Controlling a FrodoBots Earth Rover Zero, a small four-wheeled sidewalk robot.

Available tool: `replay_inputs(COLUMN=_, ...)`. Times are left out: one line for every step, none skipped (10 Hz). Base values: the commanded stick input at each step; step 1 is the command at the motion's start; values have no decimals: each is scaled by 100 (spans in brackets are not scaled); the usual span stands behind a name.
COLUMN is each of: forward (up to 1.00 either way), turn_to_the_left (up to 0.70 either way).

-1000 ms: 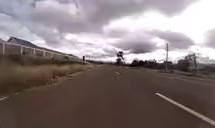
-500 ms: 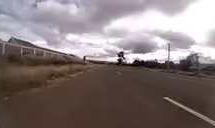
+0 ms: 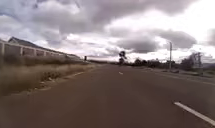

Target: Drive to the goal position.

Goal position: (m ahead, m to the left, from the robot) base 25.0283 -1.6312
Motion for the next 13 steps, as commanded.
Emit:
replay_inputs(forward=70, turn_to_the_left=1)
replay_inputs(forward=70, turn_to_the_left=-1)
replay_inputs(forward=70, turn_to_the_left=-11)
replay_inputs(forward=70, turn_to_the_left=-34)
replay_inputs(forward=70, turn_to_the_left=-34)
replay_inputs(forward=70, turn_to_the_left=-27)
replay_inputs(forward=70, turn_to_the_left=-7)
replay_inputs(forward=70, turn_to_the_left=1)
replay_inputs(forward=70, turn_to_the_left=1)
replay_inputs(forward=70, turn_to_the_left=1)
replay_inputs(forward=70, turn_to_the_left=1)
replay_inputs(forward=70, turn_to_the_left=1)
replay_inputs(forward=70, turn_to_the_left=1)
